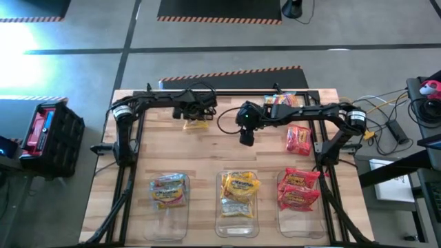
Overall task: Sort Maruchan noodles
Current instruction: Put the yellow noodle pack into the middle transparent bin
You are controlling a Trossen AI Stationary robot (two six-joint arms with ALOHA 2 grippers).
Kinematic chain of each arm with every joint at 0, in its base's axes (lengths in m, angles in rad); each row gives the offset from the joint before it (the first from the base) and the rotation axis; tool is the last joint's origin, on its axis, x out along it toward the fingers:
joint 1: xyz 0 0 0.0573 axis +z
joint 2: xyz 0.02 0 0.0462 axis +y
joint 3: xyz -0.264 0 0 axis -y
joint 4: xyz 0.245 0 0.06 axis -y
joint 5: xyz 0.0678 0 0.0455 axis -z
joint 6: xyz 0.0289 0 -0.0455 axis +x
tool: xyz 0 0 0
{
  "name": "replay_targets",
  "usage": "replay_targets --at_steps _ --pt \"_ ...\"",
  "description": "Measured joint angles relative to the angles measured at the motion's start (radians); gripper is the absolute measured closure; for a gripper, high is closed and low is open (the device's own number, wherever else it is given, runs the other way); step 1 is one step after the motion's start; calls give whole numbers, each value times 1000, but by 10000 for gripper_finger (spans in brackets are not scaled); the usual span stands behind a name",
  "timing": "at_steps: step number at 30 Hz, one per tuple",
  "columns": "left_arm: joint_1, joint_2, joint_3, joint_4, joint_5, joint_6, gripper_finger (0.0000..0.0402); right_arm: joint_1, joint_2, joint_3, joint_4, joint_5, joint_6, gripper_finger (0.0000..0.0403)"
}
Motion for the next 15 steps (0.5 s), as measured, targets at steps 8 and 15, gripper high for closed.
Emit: replay_targets --at_steps 8,15 --pt "-83 0 14 126 118 -11 286 0 0 -20 2 0 36 204" --pt "-105 2 13 313 125 -41 286 0 0 -10 42 -1 173 204"
